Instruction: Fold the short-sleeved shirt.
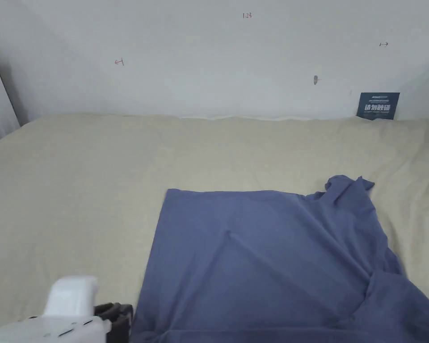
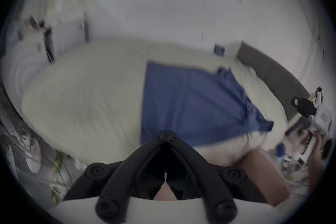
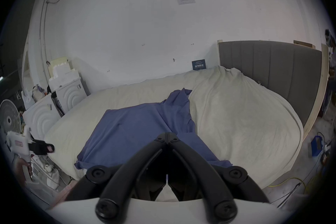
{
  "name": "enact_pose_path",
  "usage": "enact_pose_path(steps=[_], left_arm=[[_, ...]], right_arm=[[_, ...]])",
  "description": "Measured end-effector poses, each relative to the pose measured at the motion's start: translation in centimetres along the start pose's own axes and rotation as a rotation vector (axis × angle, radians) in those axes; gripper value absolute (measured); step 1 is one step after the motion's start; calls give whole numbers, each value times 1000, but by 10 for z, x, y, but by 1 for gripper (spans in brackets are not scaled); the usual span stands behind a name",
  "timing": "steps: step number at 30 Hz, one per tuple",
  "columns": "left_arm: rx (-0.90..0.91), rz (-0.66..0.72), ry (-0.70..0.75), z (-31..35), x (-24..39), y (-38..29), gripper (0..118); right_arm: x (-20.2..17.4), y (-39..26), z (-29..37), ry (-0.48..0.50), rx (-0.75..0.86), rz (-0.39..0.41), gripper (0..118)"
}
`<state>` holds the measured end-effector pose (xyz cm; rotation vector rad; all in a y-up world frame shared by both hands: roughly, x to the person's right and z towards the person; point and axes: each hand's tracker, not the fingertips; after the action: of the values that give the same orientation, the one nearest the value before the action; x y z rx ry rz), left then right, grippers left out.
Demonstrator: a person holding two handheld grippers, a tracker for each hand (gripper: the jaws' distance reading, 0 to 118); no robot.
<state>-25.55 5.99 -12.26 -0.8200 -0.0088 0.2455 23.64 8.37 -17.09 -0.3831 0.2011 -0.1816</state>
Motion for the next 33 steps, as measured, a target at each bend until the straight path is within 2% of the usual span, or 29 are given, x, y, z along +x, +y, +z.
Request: enact_pose_path(steps=[2, 3, 4, 5, 6, 7, 8, 9, 10, 14, 17, 18, 19, 20, 21, 26, 28, 30, 33], left_arm=[[-133, 60, -86, -26, -10, -2, 0], [-122, 56, -79, -37, -10, -5, 0], [-107, 36, -52, -47, -10, -6, 7], [-126, 26, -38, -57, -10, -7, 31], [-137, 17, -2, -63, 0, -10, 31], [-132, 21, 19, -70, -1, -12, 43], [-158, 18, 47, -80, -1, -14, 70], [-180, 9, 46, -86, -3, -18, 111], [-161, -5, 37, -90, -5, -22, 118], [-140, -10, 99, -98, 0, -20, 118], [-141, -4, 111, -104, -6, -13, 115], [-155, -1, 117, -104, -5, -12, 101], [-169, -6, 133, -107, -5, -12, 72], [-184, -22, 149, -110, -4, -13, 24], [-215, -46, 175, -116, -3, -14, 4], [-151, -70, 159, -106, 3, -11, 4], [-149, -58, 148, -103, 3, -7, 4], [-158, -59, 139, -99, 3, -4, 4], [-151, -81, 137, -95, 6, -1, 4]], right_arm=[[1, -2, -5, 28, -28, -2, 0], [0, -5, -5, 42, -37, -5, 0], [-2, -8, -5, 48, -42, -5, 0], [-2, -9, -6, 50, -48, -5, 0], [-4, -12, -6, 54, -58, -2, 0], [-4, -15, -6, 57, -72, 2, 0], [-5, -18, -6, 62, -87, 9, 0], [-7, -18, -5, 63, -98, 14, 0], [-8, -21, -5, 67, -107, 23, 0], [-9, -30, -6, 56, -143, 54, 0], [-10, -31, -6, 56, -160, 41, 0], [-9, -32, -7, 57, -167, 33, 0], [-8, -32, -8, 53, -172, 25, 0], [-7, -32, -9, 47, -177, 19, 0], [-5, -31, -10, 41, -179, 11, 0], [12, -27, -12, 36, -171, -33, 0], [28, -26, -23, 31, -196, -14, 0], [50, -25, -38, -19, -299, 10, 0], [85, -25, -62, 3, -466, -102, 2]])
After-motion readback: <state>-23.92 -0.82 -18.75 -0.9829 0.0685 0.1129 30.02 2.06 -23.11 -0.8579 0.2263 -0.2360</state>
